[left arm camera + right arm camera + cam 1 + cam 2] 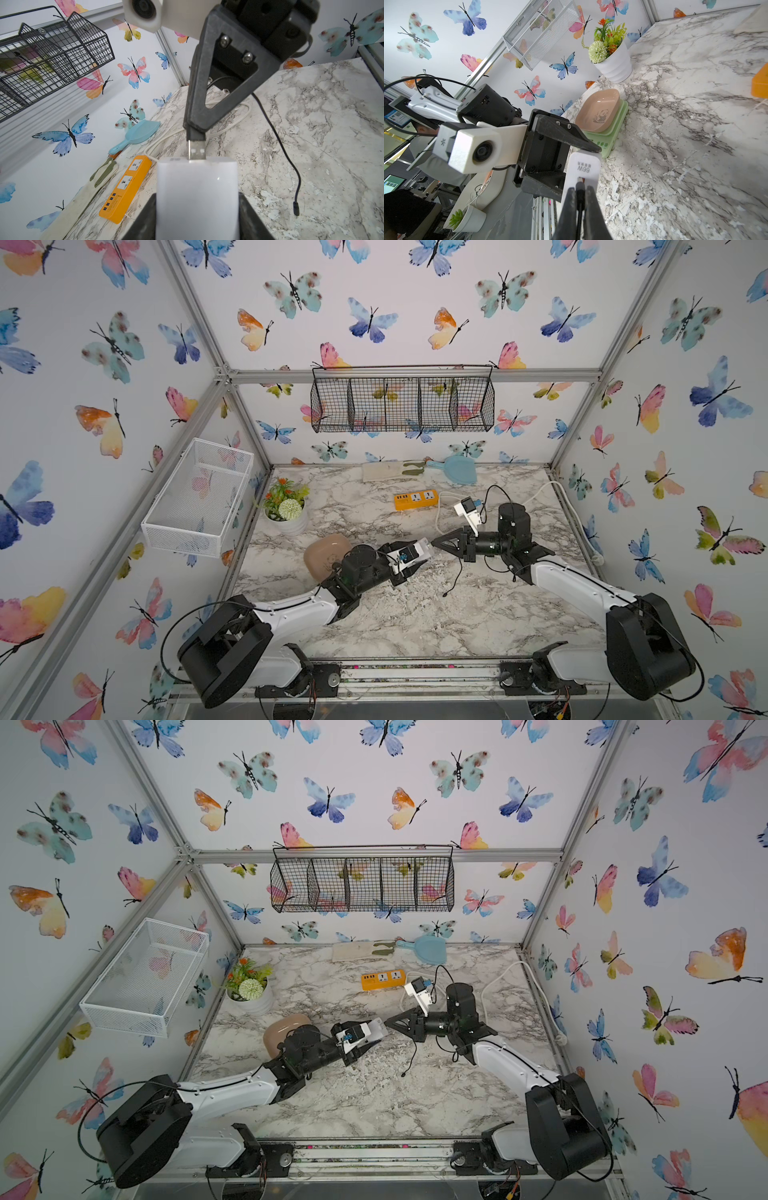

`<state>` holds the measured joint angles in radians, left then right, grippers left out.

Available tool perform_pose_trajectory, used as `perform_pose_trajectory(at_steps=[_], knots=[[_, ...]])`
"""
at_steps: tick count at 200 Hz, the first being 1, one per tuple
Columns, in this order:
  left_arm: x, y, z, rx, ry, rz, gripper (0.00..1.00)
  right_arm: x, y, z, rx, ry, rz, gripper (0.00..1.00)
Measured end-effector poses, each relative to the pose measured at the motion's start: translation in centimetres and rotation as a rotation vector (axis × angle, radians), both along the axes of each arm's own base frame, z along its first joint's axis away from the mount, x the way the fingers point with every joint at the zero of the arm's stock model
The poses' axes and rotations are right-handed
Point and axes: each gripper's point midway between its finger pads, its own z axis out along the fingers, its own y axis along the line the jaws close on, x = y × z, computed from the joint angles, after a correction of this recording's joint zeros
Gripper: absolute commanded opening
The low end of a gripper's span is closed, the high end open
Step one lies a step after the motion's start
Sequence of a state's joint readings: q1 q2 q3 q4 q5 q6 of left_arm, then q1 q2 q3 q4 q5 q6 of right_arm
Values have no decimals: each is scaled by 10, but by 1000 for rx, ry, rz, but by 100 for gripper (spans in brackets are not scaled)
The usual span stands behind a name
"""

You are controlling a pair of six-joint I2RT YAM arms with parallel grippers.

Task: Charge the electronic scale
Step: Insert the charging cable into the plug.

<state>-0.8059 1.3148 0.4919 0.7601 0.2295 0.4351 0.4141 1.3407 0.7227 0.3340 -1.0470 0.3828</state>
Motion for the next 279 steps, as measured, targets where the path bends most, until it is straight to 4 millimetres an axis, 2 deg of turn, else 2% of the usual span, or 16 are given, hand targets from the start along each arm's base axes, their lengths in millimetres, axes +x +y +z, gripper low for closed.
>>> perform_pose_trajectory(at_steps=[166,215,279], knots=[[4,3,5,-38,-25,32,20,8,-4,1,-61,-12,-86,2],[5,3,20,-80,-70,36,20,11,-4,-6,-110,14,-106,2],[6,4,24,-96,-101,43,19,14,-3,2,-122,17,-119,2]])
